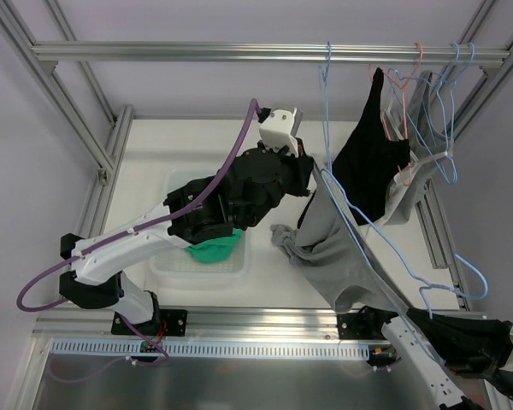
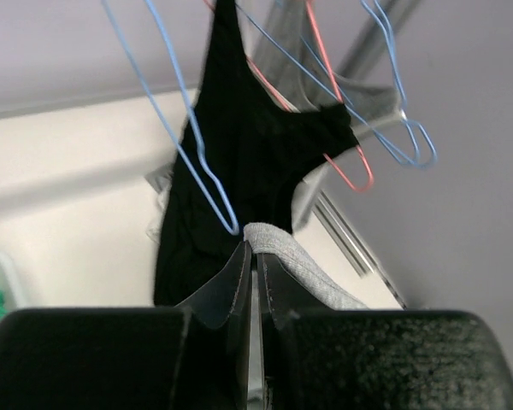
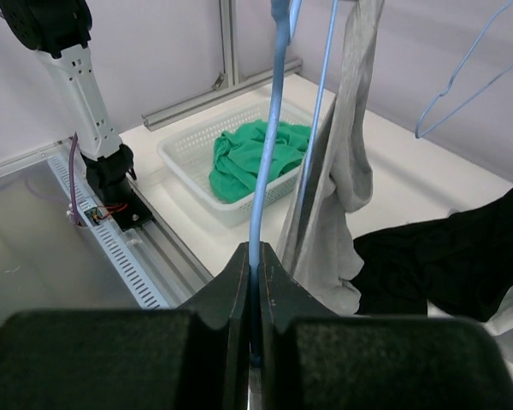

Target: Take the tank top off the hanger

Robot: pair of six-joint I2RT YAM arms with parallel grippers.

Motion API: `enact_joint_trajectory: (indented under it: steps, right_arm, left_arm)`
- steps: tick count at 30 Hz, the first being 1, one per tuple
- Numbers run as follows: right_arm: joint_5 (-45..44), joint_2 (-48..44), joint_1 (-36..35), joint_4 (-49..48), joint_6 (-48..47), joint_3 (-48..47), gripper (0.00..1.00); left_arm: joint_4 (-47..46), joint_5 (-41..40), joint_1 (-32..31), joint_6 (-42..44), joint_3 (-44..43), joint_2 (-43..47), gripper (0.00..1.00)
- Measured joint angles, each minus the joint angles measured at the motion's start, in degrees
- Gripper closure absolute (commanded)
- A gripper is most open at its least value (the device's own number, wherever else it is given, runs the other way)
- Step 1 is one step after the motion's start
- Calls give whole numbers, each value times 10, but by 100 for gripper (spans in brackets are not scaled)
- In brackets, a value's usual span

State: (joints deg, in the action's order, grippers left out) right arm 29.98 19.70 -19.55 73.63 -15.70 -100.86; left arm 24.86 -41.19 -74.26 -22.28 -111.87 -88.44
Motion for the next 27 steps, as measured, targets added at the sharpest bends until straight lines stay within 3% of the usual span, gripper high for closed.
enact_joint_trajectory:
  steps: [6,13,16,19,21,27]
  right_arm:
    - [-21,-30,-1,-80,20,50,100]
    - [-87,-113,-2,-397,139,337,100]
    - [-114,-112,1,-548,198,436,100]
    - [-140,-97,3,-676,248,508,100]
    - [-158,-78,3,-705,262,516,100]
    - [-218,5,3,-555,225,354,100]
  left_arm:
    - [-48,145,-4,0,98,48,100]
    - [-214,298,-67,6,357,176,100]
    - [-279,338,-99,10,433,191,100]
    - [-308,326,-123,12,462,168,100]
    - [-303,285,-132,3,468,142,100]
    - [-160,110,-106,-105,441,58,100]
